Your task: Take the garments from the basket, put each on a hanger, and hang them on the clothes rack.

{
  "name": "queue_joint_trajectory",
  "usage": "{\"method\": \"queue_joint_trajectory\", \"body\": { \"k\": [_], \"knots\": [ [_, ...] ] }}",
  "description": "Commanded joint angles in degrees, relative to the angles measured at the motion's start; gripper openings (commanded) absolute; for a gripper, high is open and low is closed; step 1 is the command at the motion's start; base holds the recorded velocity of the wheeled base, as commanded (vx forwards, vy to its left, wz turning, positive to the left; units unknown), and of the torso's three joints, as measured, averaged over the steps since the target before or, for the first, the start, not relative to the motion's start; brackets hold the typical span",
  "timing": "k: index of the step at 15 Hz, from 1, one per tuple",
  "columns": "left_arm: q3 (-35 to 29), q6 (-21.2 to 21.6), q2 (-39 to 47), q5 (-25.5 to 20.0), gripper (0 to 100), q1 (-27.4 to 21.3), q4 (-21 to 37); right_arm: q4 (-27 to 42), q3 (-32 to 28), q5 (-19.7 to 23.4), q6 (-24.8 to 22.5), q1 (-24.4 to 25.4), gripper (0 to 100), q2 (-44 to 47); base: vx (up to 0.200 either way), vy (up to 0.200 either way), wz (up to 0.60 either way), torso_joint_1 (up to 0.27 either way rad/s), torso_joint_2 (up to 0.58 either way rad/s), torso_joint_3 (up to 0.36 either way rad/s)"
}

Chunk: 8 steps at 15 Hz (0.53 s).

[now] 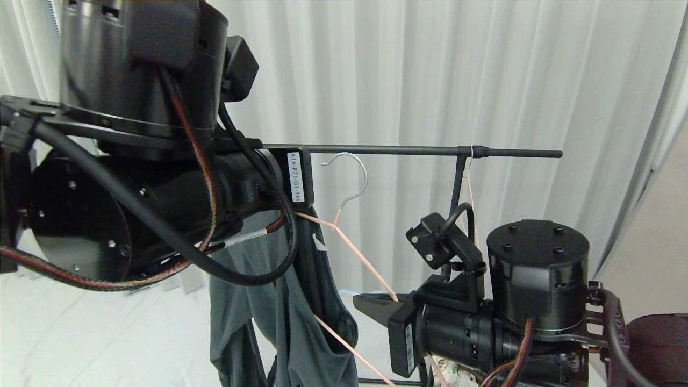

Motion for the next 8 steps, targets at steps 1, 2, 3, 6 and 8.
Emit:
{"method": "queue_joint_trajectory", "body": {
  "k": [1,2,3,6,8],
  "knots": [
    [0.12,0.01,-1.19,0.00,0,-1.13,0.32,-0.07,-1.42,0.04,0.84,0.05,0,0.20,0.000,0.000,0.00,0.000,0.00,0.000],
    [0.12,-0.07,-1.19,0.00,0,-2.18,0.41,-0.07,-2.83,-0.04,1.63,0.05,0,0.64,0.000,0.000,0.00,0.000,0.00,0.000],
    [-0.14,-0.34,-1.01,-0.09,0,-2.80,0.32,-0.07,-4.15,-0.48,2.25,0.05,0,1.17,0.000,0.000,0.00,0.000,0.00,0.000],
    [0.03,-0.51,-1.19,-0.09,0,-3.24,0.41,-0.07,-5.38,-1.80,4.00,0.05,0,1.26,0.000,0.000,0.00,0.000,0.00,0.000],
    [0.47,-0.60,-1.27,-0.09,0,-3.24,0.32,-0.07,-6.78,-3.30,5.59,-0.74,0,1.08,0.000,0.000,0.00,0.000,0.00,0.000]
  ]
}}
